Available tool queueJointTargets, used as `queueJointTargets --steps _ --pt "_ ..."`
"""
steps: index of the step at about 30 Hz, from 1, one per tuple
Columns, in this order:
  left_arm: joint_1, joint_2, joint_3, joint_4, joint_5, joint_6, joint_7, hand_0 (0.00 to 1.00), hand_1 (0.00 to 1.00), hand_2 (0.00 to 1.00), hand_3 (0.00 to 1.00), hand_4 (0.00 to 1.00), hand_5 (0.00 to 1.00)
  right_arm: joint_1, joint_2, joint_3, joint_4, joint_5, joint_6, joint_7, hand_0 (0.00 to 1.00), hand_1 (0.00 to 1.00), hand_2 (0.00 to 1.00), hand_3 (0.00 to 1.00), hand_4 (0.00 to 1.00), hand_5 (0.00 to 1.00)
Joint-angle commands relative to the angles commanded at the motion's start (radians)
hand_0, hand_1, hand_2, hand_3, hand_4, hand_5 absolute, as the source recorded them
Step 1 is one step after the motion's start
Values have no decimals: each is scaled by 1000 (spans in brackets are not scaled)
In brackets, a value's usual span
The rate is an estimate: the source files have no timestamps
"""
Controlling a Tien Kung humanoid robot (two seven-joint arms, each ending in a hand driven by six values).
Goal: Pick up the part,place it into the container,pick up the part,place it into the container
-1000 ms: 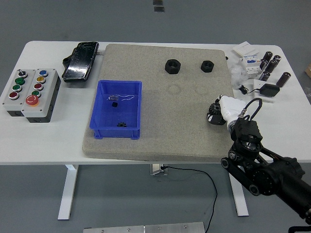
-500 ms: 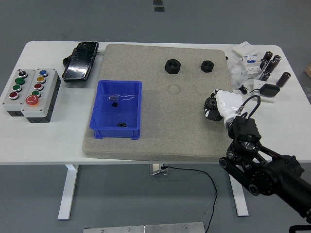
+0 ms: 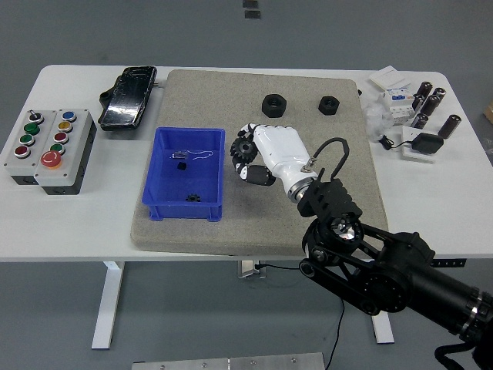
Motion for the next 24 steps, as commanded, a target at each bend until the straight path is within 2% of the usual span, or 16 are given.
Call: queueJointTargets --steps 1,2,7,8,13,14,19,20,24 --pt "1 0 0 0 1 0 1 668 634 551 601 709 373 12 3 -21 -2 5 -4 4 591 605 586 630 570 2" --pt "1 0 1 0 2 0 2 668 635 551 601 709 376 22 6 -41 -4 10 -8 8 592 615 618 669 523 69" --pt "2 0 -2 0 3 1 5 668 635 551 601 709 376 57 17 -108 -18 84 -36 37 592 615 618 669 523 69" --pt "1 0 -3 0 1 1 4 668 634 551 602 710 376 59 18 -113 -19 102 -43 45 601 627 634 671 493 182" --pt "-2 -1 -7 0 2 1 1 668 634 551 602 710 376 70 30 -140 -28 184 -77 87 601 627 634 671 493 182" --pt "-3 -1 -7 0 2 1 1 668 634 551 602 710 377 71 32 -145 -32 187 -77 91 622 659 655 677 486 203" --pt "-2 -1 -9 0 5 1 2 668 634 551 602 710 377 73 42 -170 -50 194 -71 106 622 659 655 677 486 203" --pt "-2 0 -10 0 6 1 2 668 636 552 602 709 378 73 43 -173 -52 192 -68 106 703 746 764 702 511 262" --pt "-2 0 -10 0 6 1 2 668 636 552 602 709 378 72 49 -176 -57 184 -54 105 703 746 764 702 511 262"
